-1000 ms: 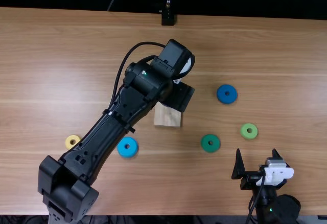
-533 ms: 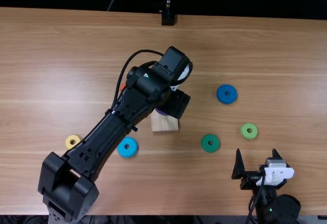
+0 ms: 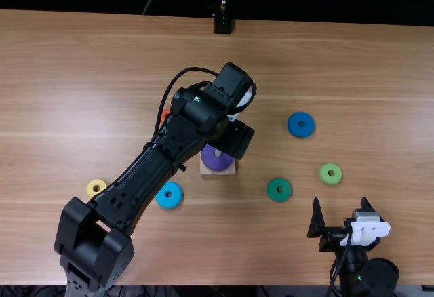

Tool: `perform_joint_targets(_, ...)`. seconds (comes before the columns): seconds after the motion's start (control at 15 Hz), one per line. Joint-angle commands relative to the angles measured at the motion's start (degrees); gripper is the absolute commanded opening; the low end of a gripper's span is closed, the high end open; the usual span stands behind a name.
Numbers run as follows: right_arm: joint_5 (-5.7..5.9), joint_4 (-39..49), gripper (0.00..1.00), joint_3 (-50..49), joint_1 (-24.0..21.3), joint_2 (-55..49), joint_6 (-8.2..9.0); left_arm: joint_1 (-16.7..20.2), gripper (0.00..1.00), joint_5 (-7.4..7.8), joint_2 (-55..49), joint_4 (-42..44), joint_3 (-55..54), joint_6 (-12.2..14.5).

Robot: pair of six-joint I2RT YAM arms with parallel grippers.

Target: Build the Hanoi tower: stack the rings onto the peg from bottom to top in this color order: purple, dark blue, light blue, dark green, light green, yellow, orange.

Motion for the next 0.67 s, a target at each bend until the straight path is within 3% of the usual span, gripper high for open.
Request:
perform_joint_targets(0.0,0.1,-4.0,1.0,-3.6,-0.8,-0.7,-0.03,0.4,1.0,0.42,0.8,0.0,-0.2,0.0)
perform_joint_targets(0.27,0.1,-4.0,1.0,-3.6,-0.8,-0.7,-0.03,1.1,1.0,0.31,-0.6,0.0,1.5,-0.1)
perform_joint_targets(0.47,0.1,-4.0,1.0,-3.6,-0.8,-0.7,-0.03,4.9,1.0,-0.53,-6.0,0.2,4.4,-0.1)
perform_joint_targets(0.6,0.1,-4.0,1.0,-3.6,-0.8,-0.7,-0.03,7.9,1.0,0.21,-9.8,0.2,5.2,-0.2)
